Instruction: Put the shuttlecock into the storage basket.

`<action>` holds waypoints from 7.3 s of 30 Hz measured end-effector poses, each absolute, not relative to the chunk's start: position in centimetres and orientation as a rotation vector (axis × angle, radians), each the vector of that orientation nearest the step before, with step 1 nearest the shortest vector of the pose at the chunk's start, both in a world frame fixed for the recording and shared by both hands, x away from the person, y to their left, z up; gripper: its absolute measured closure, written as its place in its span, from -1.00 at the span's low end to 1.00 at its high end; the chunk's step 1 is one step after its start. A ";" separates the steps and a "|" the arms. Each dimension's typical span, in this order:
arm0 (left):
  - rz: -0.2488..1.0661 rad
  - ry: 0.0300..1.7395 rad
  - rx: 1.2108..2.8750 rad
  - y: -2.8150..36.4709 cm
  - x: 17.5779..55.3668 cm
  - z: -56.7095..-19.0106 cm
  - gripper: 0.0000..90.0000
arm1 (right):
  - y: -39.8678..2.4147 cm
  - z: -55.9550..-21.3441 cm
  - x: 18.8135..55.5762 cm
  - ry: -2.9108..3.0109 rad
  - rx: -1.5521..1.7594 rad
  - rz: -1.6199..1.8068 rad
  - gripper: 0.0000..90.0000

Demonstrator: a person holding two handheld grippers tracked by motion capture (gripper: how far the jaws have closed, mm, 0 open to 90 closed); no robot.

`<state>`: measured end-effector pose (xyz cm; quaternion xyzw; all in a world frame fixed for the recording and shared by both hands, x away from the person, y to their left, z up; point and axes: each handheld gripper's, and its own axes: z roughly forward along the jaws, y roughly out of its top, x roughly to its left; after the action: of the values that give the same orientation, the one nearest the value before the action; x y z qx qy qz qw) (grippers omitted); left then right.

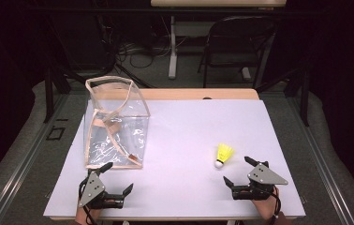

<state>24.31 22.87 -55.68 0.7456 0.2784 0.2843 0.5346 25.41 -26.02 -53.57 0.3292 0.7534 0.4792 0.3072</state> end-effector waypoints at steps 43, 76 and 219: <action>0.676 0.655 1.783 22.7 24.4 -55.7 -1.00 | -26.3 -51.5 28.6 2.082 0.944 1.188 -1.00; 0.671 0.654 1.780 22.7 24.5 -55.7 -1.00 | -25.3 -49.9 31.9 2.209 0.935 1.159 -1.00; 0.682 0.654 1.801 22.6 24.5 -55.6 -1.00 | -24.5 -48.3 34.4 2.308 1.045 1.080 1.00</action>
<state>24.55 22.62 -55.65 0.7530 0.2736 0.2854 0.5260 34.36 -24.50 -48.26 0.3723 0.8224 0.3847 0.1925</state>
